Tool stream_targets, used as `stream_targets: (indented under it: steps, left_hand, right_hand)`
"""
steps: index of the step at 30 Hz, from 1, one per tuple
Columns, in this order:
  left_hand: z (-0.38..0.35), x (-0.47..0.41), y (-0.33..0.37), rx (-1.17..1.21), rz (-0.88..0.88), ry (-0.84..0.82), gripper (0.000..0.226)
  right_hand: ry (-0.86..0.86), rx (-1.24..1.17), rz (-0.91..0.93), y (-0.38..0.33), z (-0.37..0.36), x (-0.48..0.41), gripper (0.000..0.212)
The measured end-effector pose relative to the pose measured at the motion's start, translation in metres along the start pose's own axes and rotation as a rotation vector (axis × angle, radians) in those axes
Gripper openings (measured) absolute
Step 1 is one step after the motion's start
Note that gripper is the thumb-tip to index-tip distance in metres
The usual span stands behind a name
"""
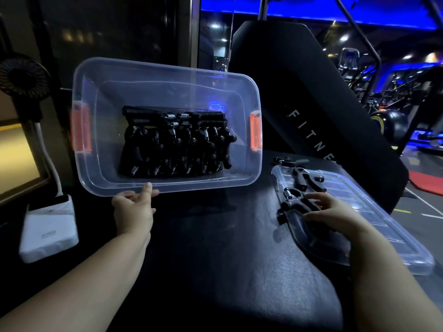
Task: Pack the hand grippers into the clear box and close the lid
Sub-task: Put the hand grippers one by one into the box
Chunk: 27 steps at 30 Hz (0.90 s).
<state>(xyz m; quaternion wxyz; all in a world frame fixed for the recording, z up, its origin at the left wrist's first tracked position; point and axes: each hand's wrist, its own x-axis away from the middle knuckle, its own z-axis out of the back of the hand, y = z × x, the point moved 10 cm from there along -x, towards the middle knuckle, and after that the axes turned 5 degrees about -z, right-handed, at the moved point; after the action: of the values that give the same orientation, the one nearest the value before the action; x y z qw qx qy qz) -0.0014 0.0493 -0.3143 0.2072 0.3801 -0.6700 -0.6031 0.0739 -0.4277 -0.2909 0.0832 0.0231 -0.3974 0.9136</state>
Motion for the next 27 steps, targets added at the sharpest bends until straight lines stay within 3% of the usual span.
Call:
stream_targets:
  steps: [3,6,8,12,20,27]
  left_hand:
    - [-0.001,0.0,0.001,0.003,0.002,0.0,0.034]
    - [-0.001,0.0,0.0,0.011,0.003,-0.001,0.033]
    - [-0.001,0.001,0.001,0.011,0.003,-0.002,0.033]
    - [-0.001,0.002,0.002,0.014,0.004,-0.002,0.032]
    - [0.0,0.001,0.001,0.01,0.012,-0.007,0.033]
    - [0.001,0.003,0.003,0.007,0.023,-0.011,0.032]
  right_hand:
    - [0.054,0.067,-0.006,-0.003,0.0,0.006,0.058]
    - [0.16,0.239,0.0,-0.01,0.0,0.005,0.088]
    - [0.222,0.427,0.003,-0.023,-0.003,0.01,0.093]
    - [0.302,0.627,0.013,-0.044,-0.012,0.02,0.082]
    - [0.383,0.75,0.003,-0.049,-0.022,0.017,0.079]
    - [0.341,0.797,0.112,-0.064,-0.032,0.019,0.048]
